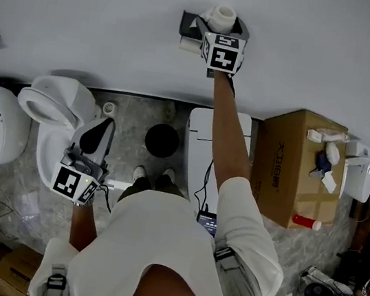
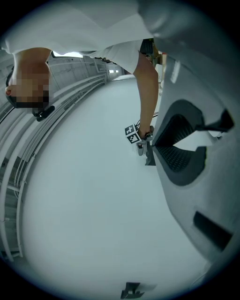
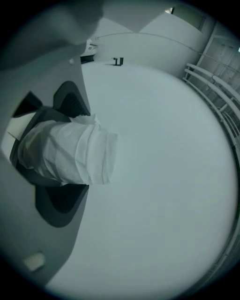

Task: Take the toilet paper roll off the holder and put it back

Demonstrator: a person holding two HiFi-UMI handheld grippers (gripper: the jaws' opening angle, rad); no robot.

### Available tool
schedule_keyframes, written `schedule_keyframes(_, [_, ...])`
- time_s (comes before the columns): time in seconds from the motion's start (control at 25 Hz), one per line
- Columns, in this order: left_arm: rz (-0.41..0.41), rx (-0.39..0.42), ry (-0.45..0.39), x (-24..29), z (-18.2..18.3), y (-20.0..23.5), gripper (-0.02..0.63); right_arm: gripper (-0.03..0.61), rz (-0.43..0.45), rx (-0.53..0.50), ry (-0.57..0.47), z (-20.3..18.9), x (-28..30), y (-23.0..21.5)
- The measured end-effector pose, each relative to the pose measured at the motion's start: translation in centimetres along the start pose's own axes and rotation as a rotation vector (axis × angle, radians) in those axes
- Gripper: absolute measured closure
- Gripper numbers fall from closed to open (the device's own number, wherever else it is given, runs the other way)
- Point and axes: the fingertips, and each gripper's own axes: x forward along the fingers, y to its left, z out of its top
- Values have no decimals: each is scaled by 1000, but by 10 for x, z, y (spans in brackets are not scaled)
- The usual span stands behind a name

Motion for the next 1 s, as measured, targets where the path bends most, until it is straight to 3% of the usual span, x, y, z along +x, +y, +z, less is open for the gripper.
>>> schedule_keyframes(0.16, [2, -1, 3, 2, -1, 3, 611, 264, -98, -56, 31, -3, 0, -12])
schedule_keyframes(0.4, [-8, -3, 0, 8, 0, 0, 611, 276, -97, -37, 65, -3, 1, -14])
schedule_keyframes(0.68, [-13, -13, 12, 11, -5, 3, 611, 279, -54, -57, -19, 10, -20, -6])
schedule_keyframes(1.0, [-42, -17, 4, 23, -8, 2, 612, 279, 129, -73, -189, 35, -133, 32])
